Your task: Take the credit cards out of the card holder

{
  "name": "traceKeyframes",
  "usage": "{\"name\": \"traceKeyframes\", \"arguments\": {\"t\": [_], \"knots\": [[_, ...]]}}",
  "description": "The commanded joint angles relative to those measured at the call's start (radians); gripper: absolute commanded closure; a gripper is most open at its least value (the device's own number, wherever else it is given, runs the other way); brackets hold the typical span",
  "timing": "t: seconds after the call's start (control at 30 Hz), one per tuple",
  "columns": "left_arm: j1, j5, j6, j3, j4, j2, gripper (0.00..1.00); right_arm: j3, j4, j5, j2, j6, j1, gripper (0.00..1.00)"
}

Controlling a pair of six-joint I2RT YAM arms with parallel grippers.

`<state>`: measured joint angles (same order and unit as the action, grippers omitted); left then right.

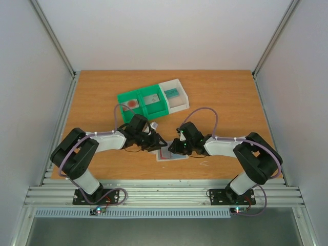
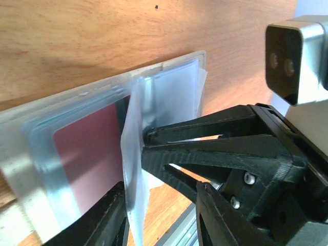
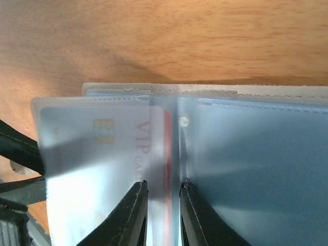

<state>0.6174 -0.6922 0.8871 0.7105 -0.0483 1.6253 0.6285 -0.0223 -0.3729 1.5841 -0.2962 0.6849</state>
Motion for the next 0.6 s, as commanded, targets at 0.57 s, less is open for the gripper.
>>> {"name": "traceKeyframes", "arguments": {"t": [0.57], "knots": [[0.025, -0.047, 0.096, 0.022, -0.208, 0.060, 0.61, -0.023, 0.246, 0.205, -0.269, 0.040, -0.021, 0.73]]}}
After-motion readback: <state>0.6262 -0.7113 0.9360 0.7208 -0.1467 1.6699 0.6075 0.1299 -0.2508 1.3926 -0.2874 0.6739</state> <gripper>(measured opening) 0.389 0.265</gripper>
